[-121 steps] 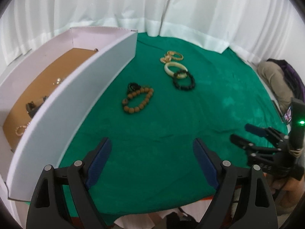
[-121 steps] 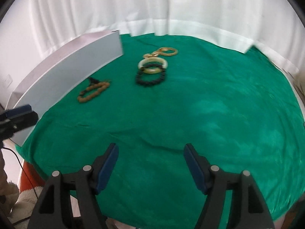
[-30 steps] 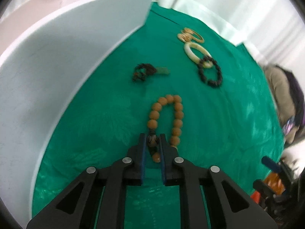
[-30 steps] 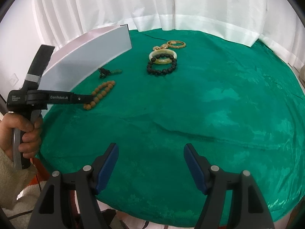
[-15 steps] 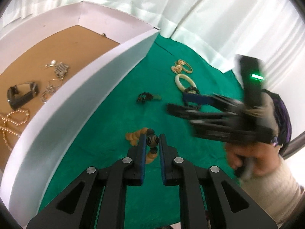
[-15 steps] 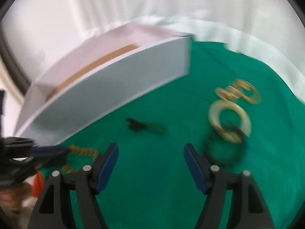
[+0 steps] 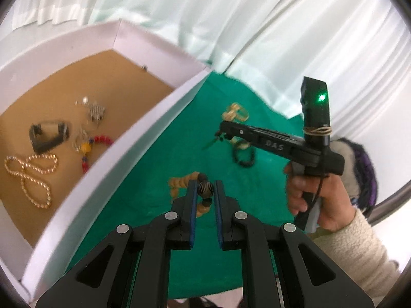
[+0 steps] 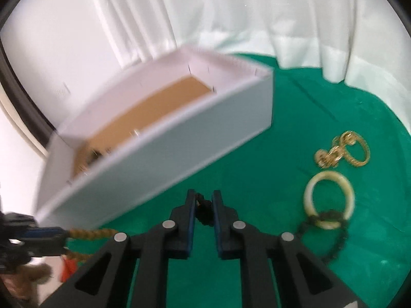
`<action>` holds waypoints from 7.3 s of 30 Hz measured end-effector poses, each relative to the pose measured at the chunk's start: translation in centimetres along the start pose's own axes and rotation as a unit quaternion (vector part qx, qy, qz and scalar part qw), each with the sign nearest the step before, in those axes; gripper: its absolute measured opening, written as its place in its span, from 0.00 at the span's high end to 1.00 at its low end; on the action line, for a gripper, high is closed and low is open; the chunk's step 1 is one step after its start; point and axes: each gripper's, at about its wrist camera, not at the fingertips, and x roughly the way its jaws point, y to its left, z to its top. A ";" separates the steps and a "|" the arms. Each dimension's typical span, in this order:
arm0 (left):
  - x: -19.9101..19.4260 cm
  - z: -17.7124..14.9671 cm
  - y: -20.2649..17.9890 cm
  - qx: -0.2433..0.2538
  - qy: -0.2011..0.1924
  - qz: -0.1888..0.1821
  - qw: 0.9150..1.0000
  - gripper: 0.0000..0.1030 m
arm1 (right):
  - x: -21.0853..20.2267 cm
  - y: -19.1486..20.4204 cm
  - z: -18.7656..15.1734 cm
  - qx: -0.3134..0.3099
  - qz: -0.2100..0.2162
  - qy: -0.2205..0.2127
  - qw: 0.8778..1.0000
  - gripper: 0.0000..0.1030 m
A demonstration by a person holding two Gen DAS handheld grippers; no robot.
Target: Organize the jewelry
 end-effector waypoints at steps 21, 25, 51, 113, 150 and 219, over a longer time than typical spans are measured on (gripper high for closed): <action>-8.8 4.6 9.9 -0.057 -0.076 0.127 0.987 0.90 | 4.2 15.6 7.7 -0.069 0.113 0.032 0.991 0.88; -6.7 3.1 12.3 -0.074 -0.046 0.136 0.987 0.90 | 6.3 17.2 5.4 -0.087 0.121 0.068 0.986 0.88; 2.3 -4.0 -4.4 0.126 -0.015 0.104 0.987 0.14 | -7.1 1.8 -13.1 0.024 -0.148 -0.023 0.988 0.31; 27.4 2.0 -14.4 0.194 0.087 0.143 0.967 0.14 | -13.0 -8.5 -26.6 0.204 -0.251 -0.100 0.941 0.31; 17.6 -0.8 -8.4 0.157 0.097 0.124 0.975 0.91 | -11.9 -6.6 -26.0 0.180 -0.232 -0.094 0.951 0.31; 11.3 -2.2 -1.6 0.093 0.074 0.122 0.985 0.26 | -10.2 -4.1 -25.9 0.160 -0.236 -0.073 0.956 0.30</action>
